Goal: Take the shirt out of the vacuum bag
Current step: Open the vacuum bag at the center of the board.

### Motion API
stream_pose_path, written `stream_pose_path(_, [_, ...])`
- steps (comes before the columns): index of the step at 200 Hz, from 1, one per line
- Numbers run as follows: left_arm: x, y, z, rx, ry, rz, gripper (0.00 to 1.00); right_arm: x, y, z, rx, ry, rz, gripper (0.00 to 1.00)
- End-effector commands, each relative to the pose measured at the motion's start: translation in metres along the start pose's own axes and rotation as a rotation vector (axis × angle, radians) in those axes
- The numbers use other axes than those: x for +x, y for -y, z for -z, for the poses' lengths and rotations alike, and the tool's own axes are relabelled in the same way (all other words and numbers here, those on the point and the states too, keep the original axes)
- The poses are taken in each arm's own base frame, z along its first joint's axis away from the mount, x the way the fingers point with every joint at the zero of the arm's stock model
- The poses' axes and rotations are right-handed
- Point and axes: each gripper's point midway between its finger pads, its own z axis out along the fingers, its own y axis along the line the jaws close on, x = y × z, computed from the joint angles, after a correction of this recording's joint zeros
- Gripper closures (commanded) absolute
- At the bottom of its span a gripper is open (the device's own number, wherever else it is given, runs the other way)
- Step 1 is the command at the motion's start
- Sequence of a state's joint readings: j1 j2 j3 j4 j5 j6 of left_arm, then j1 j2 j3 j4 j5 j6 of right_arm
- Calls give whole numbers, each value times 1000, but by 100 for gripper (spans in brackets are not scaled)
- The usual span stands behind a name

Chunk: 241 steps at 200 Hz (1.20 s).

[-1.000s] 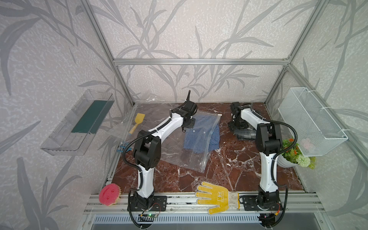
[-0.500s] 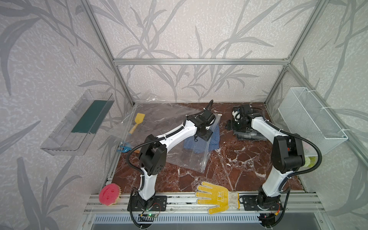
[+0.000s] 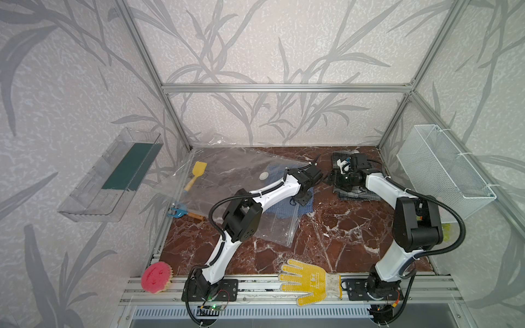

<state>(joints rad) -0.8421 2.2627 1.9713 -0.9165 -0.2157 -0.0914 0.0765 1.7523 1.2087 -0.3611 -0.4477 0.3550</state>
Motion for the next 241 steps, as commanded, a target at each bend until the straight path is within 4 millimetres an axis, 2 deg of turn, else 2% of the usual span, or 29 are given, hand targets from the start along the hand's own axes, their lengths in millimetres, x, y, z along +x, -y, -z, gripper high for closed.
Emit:
stream_pose_path(1, [3, -8, 6, -112, -30, -68, 30, -3, -2, 6, -34, 22, -13, 14])
stream_pose_path(41, [5, -10, 4, -264, -48, -169, 30, -1, 3, -3, -49, 15, -27, 14])
stream_pose_path(65, [7, -17, 3, -377, -68, -231, 35, 0, 5, -7, -57, 12, -38, 16])
stream_pose_path(113, [-1, -24, 21, -422, -30, -205, 70, 6, 11, -22, -85, -19, -55, 20])
stream_pose_path(135, [-3, -29, 28, -445, -20, -191, 88, 13, 2, -30, -144, -52, -26, 23])
stream_pose_path(157, [-11, -36, 46, -440, 25, -157, 100, 21, -4, -39, -144, -81, 31, 23])
stream_pose_path(183, [-22, -47, 70, -414, 85, -102, 100, 17, -27, -45, -204, -74, 89, 26])
stream_pose_path(208, [-28, -54, 81, -360, 122, -39, 100, 10, -51, -55, -255, -71, 141, 27])
stream_pose_path(241, [-30, -59, 83, -322, 134, 4, 100, -1, -58, -79, -270, -80, 145, 33])
